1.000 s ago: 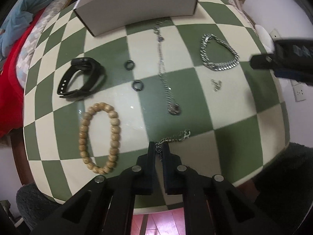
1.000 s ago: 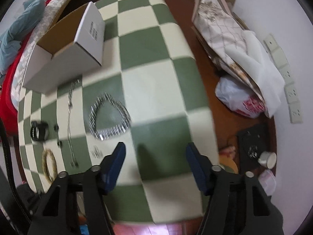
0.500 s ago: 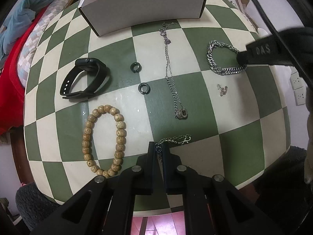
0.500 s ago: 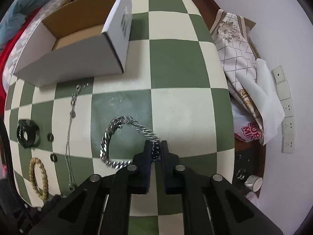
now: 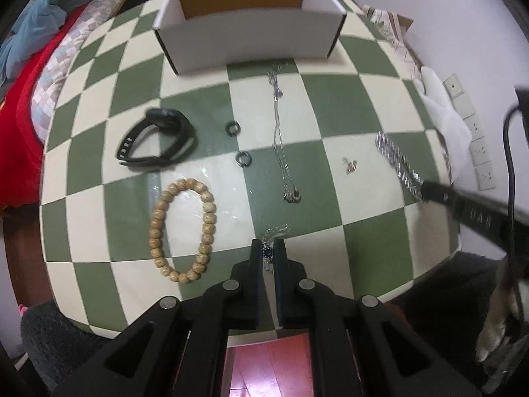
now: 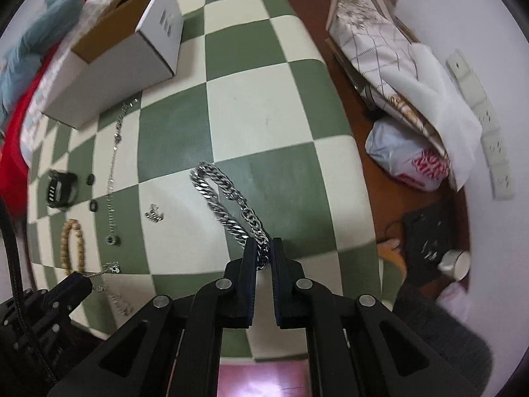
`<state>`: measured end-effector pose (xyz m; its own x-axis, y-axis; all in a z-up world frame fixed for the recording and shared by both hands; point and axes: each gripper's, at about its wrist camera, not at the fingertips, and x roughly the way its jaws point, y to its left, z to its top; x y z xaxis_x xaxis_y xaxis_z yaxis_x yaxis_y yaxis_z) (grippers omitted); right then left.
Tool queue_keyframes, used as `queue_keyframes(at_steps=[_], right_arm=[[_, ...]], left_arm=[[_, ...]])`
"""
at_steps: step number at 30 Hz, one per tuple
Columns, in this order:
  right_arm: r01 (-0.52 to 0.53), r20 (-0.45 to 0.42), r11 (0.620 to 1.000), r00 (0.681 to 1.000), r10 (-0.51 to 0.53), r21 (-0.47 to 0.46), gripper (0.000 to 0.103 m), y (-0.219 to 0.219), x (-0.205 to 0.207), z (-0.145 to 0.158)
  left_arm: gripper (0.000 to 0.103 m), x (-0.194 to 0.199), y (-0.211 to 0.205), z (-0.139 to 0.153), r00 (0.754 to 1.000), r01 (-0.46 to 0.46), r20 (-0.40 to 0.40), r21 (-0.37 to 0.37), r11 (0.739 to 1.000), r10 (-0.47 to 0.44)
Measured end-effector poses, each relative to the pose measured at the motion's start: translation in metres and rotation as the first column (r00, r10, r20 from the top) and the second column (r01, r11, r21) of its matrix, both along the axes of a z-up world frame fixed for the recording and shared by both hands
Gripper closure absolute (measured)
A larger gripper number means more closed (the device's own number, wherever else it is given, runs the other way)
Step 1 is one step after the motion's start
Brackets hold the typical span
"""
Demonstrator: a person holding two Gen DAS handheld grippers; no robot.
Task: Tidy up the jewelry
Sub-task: 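Carry the necklace and bracelet in both grippers over the white cardboard box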
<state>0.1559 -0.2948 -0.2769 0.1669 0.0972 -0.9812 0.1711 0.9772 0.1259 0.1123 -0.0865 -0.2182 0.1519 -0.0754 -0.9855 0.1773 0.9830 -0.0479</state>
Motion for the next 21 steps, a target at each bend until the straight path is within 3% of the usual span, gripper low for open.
queue_keyframes(at_steps=[10,21], right_arm=[[0.018,0.065,0.997,0.998,-0.024,0.08,0.095,0.001,-0.006,0.036],[-0.048,0.182,0.992,0.983,0.027,0.115,0.095,0.024,0.014,0.107]], left_arm=[[0.099,0.009,0.018,0.04,0.997,-0.027,0.065,-0.045,0.999,0.03],[0.099,0.038,0.012,0.097,0.986,-0.03,0.163,-0.088,0.996,0.044]])
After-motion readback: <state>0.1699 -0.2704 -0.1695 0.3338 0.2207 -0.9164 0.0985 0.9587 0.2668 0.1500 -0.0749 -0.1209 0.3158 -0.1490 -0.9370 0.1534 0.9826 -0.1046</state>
